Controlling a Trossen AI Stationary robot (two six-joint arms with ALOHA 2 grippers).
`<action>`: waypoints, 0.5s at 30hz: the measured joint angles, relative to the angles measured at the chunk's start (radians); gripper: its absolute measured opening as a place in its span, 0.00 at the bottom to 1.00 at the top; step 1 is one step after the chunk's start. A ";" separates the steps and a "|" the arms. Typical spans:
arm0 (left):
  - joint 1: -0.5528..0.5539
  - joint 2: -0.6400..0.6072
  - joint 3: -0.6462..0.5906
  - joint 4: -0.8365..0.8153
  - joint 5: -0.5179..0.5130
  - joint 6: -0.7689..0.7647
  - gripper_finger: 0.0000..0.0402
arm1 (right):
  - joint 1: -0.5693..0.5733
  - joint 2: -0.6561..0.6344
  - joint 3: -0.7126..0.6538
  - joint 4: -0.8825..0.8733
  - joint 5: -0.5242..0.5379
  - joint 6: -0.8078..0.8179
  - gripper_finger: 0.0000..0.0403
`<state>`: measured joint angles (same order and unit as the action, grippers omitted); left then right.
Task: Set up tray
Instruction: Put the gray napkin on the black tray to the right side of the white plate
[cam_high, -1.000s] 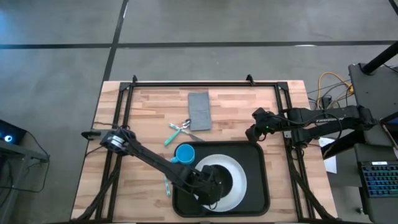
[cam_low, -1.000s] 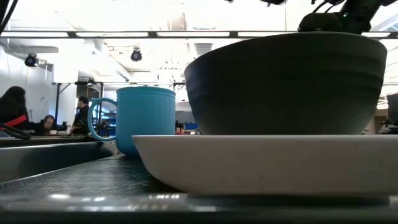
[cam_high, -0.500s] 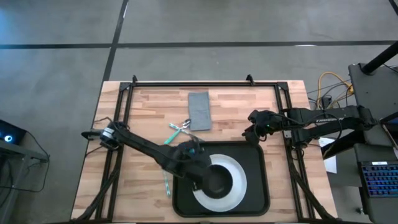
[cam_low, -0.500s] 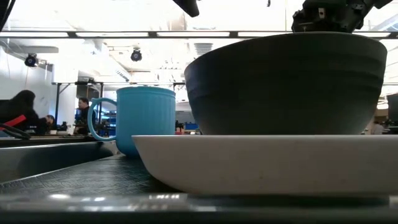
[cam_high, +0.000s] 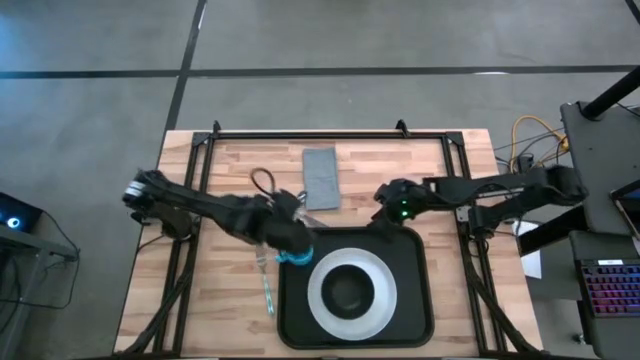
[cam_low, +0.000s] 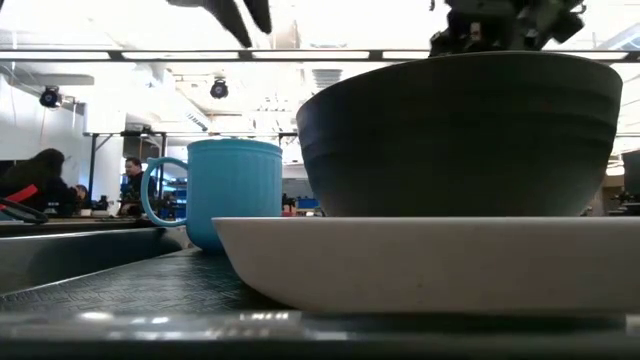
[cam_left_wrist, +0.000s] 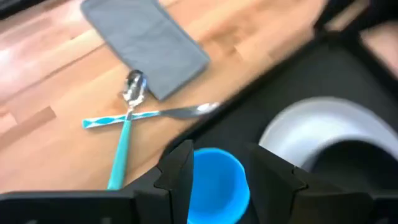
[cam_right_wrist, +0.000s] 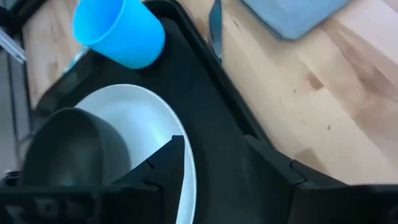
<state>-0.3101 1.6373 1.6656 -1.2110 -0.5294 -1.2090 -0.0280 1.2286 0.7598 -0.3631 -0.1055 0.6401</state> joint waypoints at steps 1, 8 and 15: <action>0.010 -0.038 -0.047 0.033 0.000 -0.006 0.30 | 0.000 0.026 0.010 0.007 0.000 -0.021 0.38; 0.030 -0.321 -0.401 0.281 0.003 -0.011 0.30 | 0.006 0.201 0.141 0.022 0.122 -0.416 0.42; 0.030 -0.555 -0.727 0.528 -0.001 -0.062 0.30 | -0.035 0.414 0.362 -0.002 0.214 -0.603 0.44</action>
<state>-0.2802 1.0823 0.9383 -0.6835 -0.5301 -1.2709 -0.0629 1.6427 1.1214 -0.3652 0.1085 0.0366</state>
